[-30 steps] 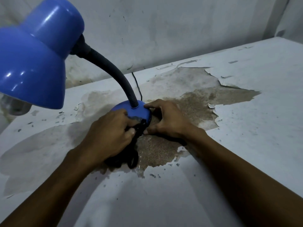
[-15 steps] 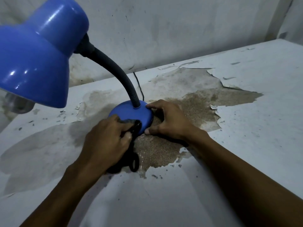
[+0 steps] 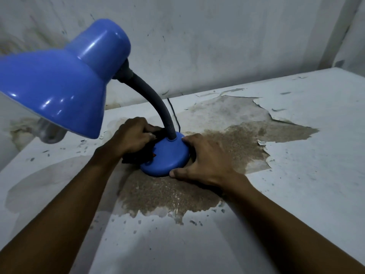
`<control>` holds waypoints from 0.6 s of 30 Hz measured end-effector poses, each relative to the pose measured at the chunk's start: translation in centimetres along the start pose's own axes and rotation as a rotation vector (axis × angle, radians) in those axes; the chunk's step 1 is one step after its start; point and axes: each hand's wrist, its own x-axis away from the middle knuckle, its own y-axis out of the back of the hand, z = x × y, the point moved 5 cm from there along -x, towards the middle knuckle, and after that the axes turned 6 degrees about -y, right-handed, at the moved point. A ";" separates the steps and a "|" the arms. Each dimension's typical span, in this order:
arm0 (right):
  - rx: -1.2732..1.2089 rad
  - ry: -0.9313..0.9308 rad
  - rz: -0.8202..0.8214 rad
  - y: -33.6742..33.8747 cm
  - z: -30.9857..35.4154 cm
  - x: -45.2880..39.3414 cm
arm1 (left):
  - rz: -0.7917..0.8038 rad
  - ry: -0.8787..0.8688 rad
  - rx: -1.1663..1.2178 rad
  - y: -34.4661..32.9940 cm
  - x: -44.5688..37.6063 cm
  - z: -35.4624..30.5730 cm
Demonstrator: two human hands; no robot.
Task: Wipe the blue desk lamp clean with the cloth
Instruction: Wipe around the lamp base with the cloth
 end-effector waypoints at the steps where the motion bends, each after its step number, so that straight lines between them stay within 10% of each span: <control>1: 0.034 -0.007 -0.006 -0.3 0.2 0.1 | 0.028 -0.050 -0.022 -0.3 -0.5 -0.3; 18: 0.111 -0.058 0.033 -0.3 2.4 -2.4 | -0.090 0.424 0.274 -0.8 8.2 2.6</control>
